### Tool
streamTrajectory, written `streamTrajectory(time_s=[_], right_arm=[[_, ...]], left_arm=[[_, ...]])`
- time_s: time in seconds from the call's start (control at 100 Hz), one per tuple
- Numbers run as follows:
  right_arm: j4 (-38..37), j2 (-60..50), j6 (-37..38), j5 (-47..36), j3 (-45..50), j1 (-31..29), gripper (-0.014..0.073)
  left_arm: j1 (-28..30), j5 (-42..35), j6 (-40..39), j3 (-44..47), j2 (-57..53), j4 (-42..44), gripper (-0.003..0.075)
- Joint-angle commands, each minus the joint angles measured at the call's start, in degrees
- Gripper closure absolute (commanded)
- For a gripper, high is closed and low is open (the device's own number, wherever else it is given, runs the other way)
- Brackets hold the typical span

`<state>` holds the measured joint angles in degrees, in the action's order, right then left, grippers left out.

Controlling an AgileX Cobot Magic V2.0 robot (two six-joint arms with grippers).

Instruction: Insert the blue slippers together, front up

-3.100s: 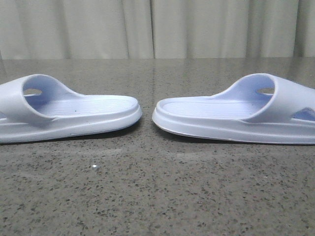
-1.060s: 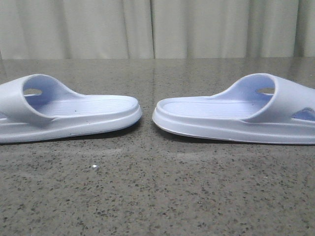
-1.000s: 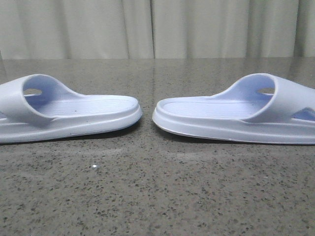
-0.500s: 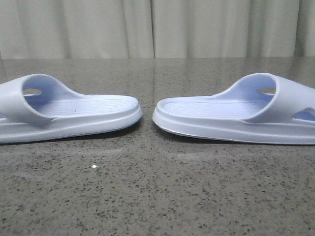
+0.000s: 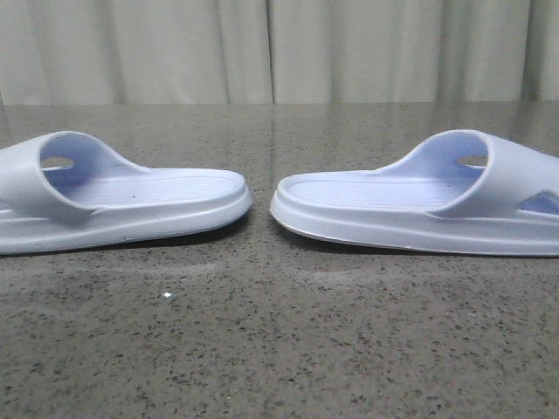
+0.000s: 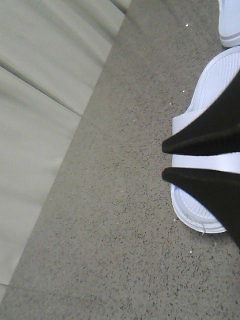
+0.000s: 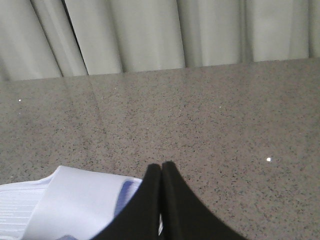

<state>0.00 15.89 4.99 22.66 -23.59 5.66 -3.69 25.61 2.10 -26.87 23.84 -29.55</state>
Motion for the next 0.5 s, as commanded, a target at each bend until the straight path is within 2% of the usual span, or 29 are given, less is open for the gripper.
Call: streamTrajectory(time_s=[0.0,0.16,0.28,0.35,0.4,0.49], right_arm=[[0.0,3.73,-0.2,-3.0,-3.15,-0.24,0.068],[1.4,6.2,-0.2,-1.31,-3.15,-0.24,0.0674],[3.33,6.28,-0.2,-1.32,-3.15,-0.24,0.0577],[3.33,6.28,-0.2,-1.67,-3.15,-0.24,0.0466],[3.58,6.28,-0.2,-2.12,-3.15,-0.24,0.0361],[3.81,6.28,-0.2,-2.78,-3.15,-0.24,0.0237]], left_arm=[[0.09,-0.43,-0.62,-4.39,4.67,-1.26,0.0704],[0.09,-0.08,-0.62,-4.71,7.89,-2.67,0.0704],[0.09,-0.08,-0.62,-4.71,8.19,-3.54,0.0677],[0.09,0.04,-0.62,-4.71,8.19,-3.99,0.0602],[0.09,0.32,-0.62,-4.71,8.19,-4.54,0.0525],[0.09,0.32,-0.62,-4.71,8.19,-7.14,0.0381]])
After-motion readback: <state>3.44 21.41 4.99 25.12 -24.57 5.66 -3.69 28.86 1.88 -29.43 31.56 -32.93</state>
